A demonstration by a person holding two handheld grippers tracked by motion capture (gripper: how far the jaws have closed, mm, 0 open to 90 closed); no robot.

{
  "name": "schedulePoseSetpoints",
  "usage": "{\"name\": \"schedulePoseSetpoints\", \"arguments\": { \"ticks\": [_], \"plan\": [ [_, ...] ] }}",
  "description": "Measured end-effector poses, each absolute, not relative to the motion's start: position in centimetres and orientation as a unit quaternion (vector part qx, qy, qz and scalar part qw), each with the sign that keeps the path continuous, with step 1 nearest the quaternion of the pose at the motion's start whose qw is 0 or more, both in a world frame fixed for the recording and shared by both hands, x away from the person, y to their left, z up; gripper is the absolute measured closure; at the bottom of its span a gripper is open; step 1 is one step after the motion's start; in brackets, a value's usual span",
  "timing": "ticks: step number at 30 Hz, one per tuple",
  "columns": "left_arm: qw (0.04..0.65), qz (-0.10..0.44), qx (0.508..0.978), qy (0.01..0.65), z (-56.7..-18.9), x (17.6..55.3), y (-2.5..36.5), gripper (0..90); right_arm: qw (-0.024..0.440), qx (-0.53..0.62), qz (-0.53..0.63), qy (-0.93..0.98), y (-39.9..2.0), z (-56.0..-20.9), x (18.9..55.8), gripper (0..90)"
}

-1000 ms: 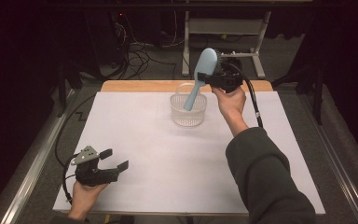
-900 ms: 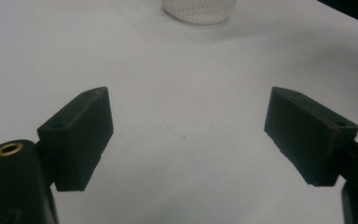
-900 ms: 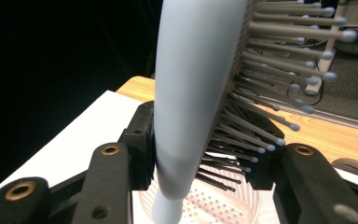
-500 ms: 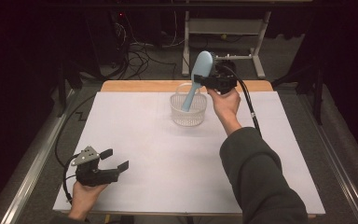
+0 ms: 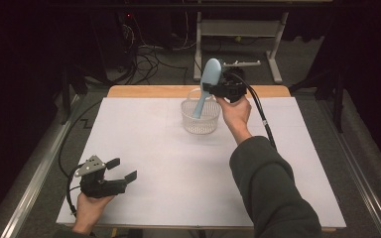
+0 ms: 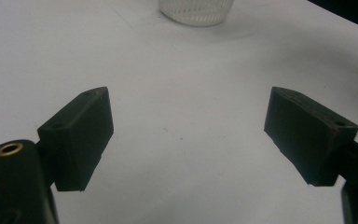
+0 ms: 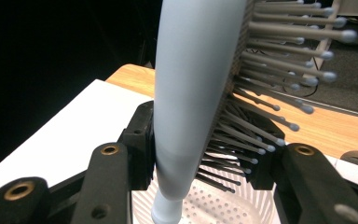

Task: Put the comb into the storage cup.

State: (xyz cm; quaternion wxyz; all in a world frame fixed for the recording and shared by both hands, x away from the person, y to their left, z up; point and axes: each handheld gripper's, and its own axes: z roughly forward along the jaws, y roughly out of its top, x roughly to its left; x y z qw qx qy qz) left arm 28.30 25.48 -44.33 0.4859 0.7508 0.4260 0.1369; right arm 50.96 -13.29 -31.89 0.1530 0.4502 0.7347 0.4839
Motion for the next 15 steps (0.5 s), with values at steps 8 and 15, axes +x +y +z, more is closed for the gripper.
{"name": "schedulePoseSetpoints", "arguments": {
  "ticks": [8,15],
  "plan": [
    [0.49,0.13,0.748,0.428,-44.4,28.3,25.5,15.0,0.152,0.449,0.48,0.739,-12.6,-32.6,51.1,53.8],
    [0.499,0.126,0.739,0.435,-44.4,28.4,25.8,15.0,0.147,0.453,0.475,0.74,-12.2,-33.4,51.3,53.6]
  ]
}}
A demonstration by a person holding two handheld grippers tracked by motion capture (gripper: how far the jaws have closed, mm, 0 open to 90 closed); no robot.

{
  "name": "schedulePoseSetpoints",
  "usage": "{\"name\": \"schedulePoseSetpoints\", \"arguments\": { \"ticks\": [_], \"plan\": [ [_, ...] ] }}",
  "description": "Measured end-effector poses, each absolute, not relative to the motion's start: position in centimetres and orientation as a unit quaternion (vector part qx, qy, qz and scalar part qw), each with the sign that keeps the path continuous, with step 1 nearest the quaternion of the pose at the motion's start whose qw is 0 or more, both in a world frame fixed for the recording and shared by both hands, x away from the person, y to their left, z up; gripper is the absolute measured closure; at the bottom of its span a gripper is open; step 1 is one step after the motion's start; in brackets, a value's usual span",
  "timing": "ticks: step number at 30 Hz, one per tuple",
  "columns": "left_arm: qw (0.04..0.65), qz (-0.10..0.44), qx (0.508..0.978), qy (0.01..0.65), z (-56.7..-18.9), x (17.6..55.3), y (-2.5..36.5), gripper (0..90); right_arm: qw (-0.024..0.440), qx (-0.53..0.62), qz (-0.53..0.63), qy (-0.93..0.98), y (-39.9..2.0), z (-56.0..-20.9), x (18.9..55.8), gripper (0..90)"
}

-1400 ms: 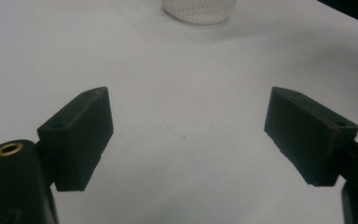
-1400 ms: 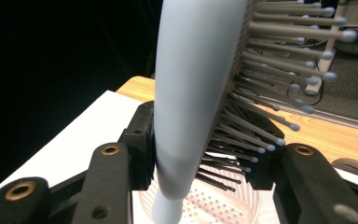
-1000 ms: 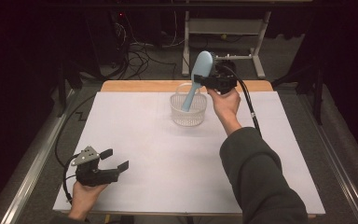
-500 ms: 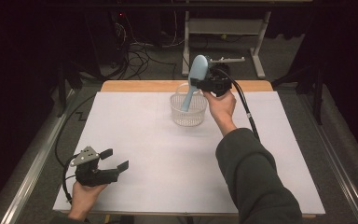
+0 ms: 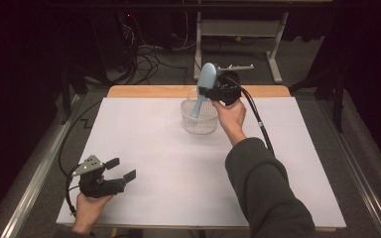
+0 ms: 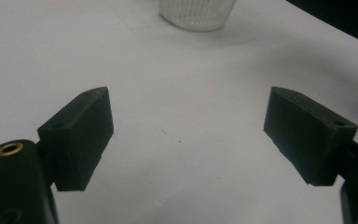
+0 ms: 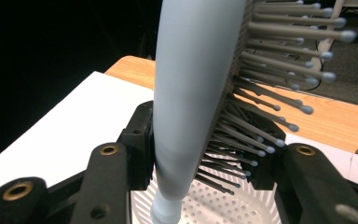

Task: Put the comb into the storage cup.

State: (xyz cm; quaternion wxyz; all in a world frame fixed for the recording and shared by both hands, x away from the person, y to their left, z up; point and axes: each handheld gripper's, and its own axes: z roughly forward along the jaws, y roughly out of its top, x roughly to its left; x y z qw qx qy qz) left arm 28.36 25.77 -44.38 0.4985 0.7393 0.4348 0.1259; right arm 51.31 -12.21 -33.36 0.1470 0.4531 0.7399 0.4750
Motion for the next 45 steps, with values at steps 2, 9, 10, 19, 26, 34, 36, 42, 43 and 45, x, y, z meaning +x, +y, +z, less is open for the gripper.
{"name": "schedulePoseSetpoints", "arguments": {
  "ticks": [2,9,10,19,26,34,36,42,43,45],
  "plan": [
    [0.499,0.126,0.739,0.435,-44.4,28.4,25.7,15.0,0.145,0.456,0.474,0.739,-12.2,-33.6,51.4,53.6],
    [0.498,0.132,0.74,0.432,-44.3,28.3,25.7,15.0,0.145,0.46,0.472,0.738,-12.1,-34.3,51.4,53.2],
    [0.499,0.133,0.741,0.43,-44.3,28.3,25.7,15.0,0.147,0.461,0.472,0.737,-12.1,-34.3,51.4,53.1],
    [0.5,0.138,0.741,0.427,-44.3,28.3,25.6,15.0,0.156,0.455,0.458,0.748,-11.4,-34.9,51.2,53.0],
    [0.499,0.138,0.741,0.428,-44.4,28.3,25.6,15.1,0.154,0.456,0.457,0.749,-11.4,-35.1,51.2,52.8],
    [0.5,0.136,0.741,0.428,-44.4,28.3,25.6,15.0,0.156,0.454,0.454,0.751,-11.5,-35.1,51.2,52.1],
    [0.498,0.138,0.742,0.428,-44.4,28.3,25.5,15.0,0.156,0.454,0.453,0.751,-11.5,-35.2,51.1,52.1],
    [0.496,0.14,0.741,0.43,-44.4,28.3,25.5,15.0,0.152,0.46,0.45,0.75,-12.0,-36.0,51.0,51.7],
    [0.496,0.14,0.741,0.429,-44.4,28.3,25.5,15.0,0.151,0.462,0.448,0.751,-12.1,-36.1,51.0,51.5],
    [0.496,0.14,0.741,0.43,-44.4,28.3,25.5,15.0,0.149,0.464,0.445,0.752,-12.3,-36.2,51.0,51.4]
  ]
}}
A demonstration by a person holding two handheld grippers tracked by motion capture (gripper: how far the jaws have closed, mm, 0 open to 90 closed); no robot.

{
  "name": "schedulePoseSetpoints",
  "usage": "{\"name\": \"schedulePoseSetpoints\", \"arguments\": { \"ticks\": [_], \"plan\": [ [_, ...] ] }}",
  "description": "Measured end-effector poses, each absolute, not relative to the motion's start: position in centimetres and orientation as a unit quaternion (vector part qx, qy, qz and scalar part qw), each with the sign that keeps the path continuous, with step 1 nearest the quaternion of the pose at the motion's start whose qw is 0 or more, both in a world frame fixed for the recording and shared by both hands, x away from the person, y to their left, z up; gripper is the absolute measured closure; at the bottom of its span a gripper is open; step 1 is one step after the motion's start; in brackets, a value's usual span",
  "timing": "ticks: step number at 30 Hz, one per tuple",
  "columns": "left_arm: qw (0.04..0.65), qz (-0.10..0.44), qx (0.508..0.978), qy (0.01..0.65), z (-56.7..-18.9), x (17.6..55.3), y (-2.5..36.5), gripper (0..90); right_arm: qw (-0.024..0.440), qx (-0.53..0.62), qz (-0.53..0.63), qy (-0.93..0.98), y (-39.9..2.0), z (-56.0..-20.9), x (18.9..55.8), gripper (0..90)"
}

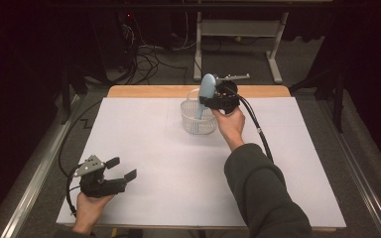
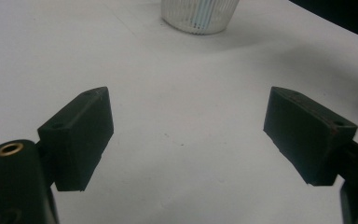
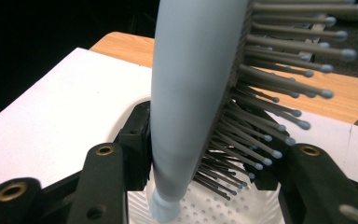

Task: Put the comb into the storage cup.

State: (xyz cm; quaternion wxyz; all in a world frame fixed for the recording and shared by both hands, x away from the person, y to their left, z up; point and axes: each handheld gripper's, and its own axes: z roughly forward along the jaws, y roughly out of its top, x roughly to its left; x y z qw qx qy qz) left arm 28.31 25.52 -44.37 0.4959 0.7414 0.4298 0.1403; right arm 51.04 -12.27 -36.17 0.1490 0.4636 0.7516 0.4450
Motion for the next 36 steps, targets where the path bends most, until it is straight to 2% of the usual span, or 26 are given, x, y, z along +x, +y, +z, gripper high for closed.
{"name": "schedulePoseSetpoints", "arguments": {
  "ticks": [25,36],
  "plan": [
    [0.492,0.142,0.738,0.439,-44.4,28.4,25.6,15.1,0.144,0.483,0.43,0.749,-13.4,-36.2,51.1,46.9],
    [0.491,0.142,0.738,0.44,-44.4,28.4,25.6,15.0,0.124,0.496,0.433,0.743,-14.4,-36.7,51.3,45.5]
  ]
}}
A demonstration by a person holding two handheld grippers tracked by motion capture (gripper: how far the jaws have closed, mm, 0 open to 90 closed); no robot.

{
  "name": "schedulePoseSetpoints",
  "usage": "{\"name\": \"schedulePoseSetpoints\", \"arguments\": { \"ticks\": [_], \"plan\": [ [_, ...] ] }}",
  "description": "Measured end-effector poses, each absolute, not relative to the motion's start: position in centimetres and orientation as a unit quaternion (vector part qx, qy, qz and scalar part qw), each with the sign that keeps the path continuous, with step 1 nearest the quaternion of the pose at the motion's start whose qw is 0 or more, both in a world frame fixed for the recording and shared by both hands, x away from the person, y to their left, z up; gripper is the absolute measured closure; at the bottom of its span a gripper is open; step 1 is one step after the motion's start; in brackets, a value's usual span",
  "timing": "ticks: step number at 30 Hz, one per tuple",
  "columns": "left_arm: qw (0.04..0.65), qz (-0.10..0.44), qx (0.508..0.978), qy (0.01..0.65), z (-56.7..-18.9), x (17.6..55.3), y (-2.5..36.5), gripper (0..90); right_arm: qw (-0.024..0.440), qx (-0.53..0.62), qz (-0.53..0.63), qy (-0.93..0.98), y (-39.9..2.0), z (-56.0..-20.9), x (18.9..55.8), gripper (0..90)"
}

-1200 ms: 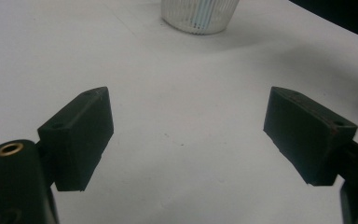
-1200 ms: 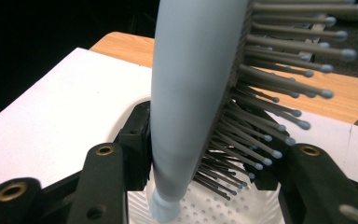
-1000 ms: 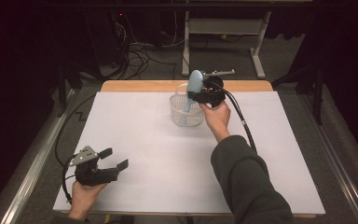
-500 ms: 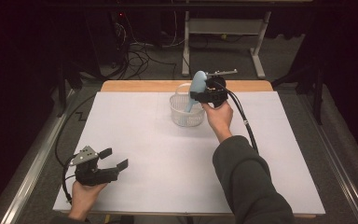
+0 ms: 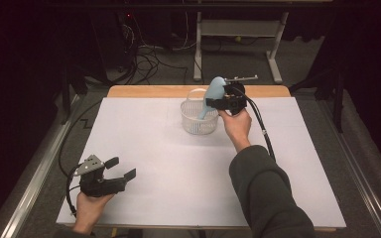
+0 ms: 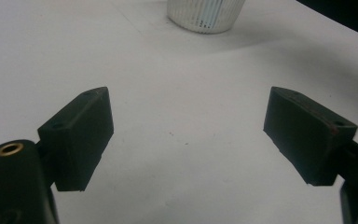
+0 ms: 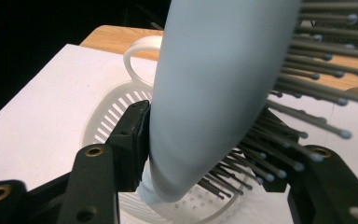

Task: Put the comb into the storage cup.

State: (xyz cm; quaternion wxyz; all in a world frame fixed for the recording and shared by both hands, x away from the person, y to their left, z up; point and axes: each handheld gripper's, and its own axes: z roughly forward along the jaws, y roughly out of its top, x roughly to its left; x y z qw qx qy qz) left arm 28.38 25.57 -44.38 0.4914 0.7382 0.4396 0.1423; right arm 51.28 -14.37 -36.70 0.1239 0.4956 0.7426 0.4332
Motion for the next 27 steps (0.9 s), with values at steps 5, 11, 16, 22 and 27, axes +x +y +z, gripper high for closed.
{"name": "schedulePoseSetpoints", "arguments": {
  "ticks": [5,11,16,22,27],
  "plan": [
    [0.491,0.142,0.738,0.44,-44.39,28.39,25.57,15.0,0.129,0.496,0.422,0.748,-14.37,-36.88,51.35,43.5],
    [0.491,0.143,0.739,0.439,-44.39,28.38,25.55,15.0,0.127,0.498,0.417,0.749,-14.34,-37.09,51.44,42.3],
    [0.49,0.142,0.74,0.439,-44.41,28.42,25.52,15.0,0.128,0.499,0.413,0.751,-14.44,-37.15,51.51,41.1],
    [0.489,0.144,0.74,0.439,-44.4,28.4,25.51,15.0,0.127,0.501,0.409,0.752,-14.58,-37.18,51.54,39.6],
    [0.487,0.145,0.742,0.437,-44.4,28.38,25.41,15.0,0.125,0.503,0.406,0.753,-14.69,-37.28,51.55,38.2]
  ]
}}
